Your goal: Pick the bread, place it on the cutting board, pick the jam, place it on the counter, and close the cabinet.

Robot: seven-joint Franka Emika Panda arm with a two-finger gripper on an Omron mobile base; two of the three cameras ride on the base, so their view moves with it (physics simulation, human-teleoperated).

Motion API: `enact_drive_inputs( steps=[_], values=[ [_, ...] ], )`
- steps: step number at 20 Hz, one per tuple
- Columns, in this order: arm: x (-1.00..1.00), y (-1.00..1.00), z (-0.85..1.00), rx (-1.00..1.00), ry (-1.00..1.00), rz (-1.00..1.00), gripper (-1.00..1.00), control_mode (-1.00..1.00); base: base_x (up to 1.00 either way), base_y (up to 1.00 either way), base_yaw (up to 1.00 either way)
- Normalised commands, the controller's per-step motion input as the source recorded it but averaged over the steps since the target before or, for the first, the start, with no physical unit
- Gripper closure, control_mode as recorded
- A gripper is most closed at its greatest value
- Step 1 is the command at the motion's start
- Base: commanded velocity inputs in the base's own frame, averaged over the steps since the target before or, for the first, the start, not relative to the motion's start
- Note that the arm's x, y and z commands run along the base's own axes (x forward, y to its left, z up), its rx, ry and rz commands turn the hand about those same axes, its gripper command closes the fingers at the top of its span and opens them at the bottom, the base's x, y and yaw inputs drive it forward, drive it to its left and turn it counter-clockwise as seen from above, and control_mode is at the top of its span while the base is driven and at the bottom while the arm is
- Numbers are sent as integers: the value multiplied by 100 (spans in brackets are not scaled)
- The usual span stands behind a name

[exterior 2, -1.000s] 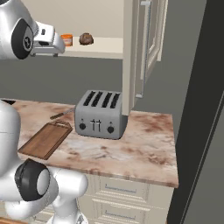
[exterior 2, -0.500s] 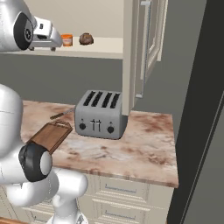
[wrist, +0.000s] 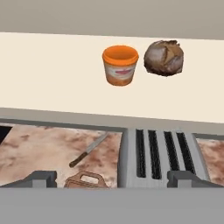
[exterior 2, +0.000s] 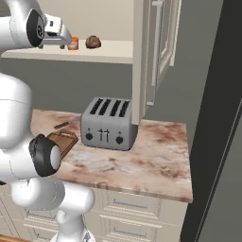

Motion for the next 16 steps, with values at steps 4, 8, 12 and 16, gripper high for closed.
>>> enact_drive_inputs(
  steps=[4, 8, 12, 16],
  values=[
    [55, 5, 12, 0, 0, 0, -100, -100, 0, 0, 0],
    [45, 3, 7, 0, 0, 0, -100, -100, 0, 0, 0],
    [34, 0, 0, 0, 0, 0, -100, -100, 0, 0, 0],
    [21, 0, 0, 0, 0, 0, -100, -100, 0, 0, 0]
  ],
)
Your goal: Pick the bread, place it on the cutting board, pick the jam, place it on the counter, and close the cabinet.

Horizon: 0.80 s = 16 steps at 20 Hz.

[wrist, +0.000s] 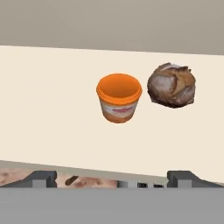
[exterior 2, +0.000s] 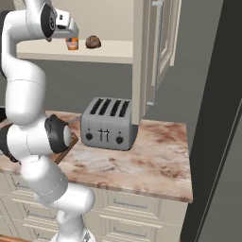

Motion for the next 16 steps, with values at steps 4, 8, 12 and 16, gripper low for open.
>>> enact_drive_inputs(
  steps=[4, 8, 12, 16],
  values=[
    [17, 0, -5, 0, 0, 0, -100, -100, 0, 0, 0],
    [21, 0, -15, 0, 0, 0, -100, -100, 0, 0, 0],
    [25, 0, -16, 0, 0, 0, -100, -100, 0, 0, 0],
    [32, 1, -3, 0, 0, 0, -100, -100, 0, 0, 0]
  ],
)
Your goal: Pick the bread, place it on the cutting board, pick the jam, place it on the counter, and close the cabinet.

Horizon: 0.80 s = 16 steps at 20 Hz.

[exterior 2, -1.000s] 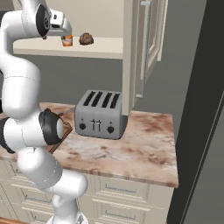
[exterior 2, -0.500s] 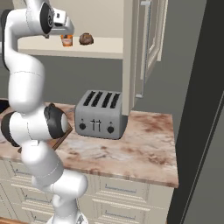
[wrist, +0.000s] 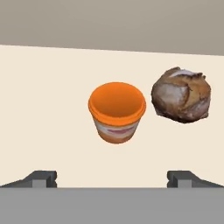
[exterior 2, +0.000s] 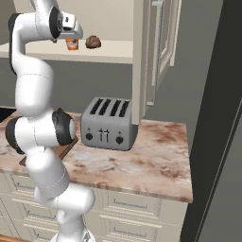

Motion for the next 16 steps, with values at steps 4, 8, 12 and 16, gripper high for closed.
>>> enact_drive_inputs(
  steps=[4, 8, 12, 16],
  values=[
    [35, 1, 0, 0, 0, 0, -100, -100, 0, 0, 0],
    [33, 0, 0, 0, 0, 0, -100, -100, 0, 0, 0],
    [29, 0, 0, 0, 0, 0, -100, -100, 0, 0, 0],
    [28, 1, 0, 0, 0, 0, -100, -100, 0, 0, 0]
  ],
)
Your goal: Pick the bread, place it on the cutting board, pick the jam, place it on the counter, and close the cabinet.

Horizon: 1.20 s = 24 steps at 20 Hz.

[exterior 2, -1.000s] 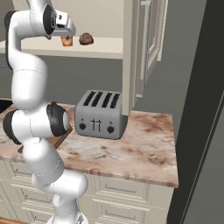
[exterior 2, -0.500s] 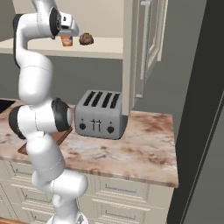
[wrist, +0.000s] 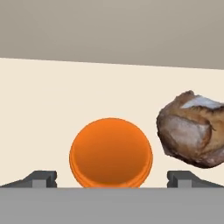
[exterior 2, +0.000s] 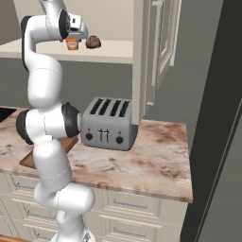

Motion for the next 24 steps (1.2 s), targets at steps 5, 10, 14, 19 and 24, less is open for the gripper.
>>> enact_drive_inputs(
  steps=[5, 10, 14, 19, 24],
  values=[
    [24, 2, -4, 0, 0, 0, -100, -100, 0, 0, 0],
    [20, 6, -7, 0, 0, 0, -100, -100, 0, 0, 0],
    [14, 9, -6, 0, 3, 0, -100, -100, 0, 0, 0],
    [3, 3, -7, 0, 8, 0, -100, -100, 0, 0, 0],
    [0, 0, 0, 0, 6, 0, 100, -100, 0, 0, 0]
  ],
)
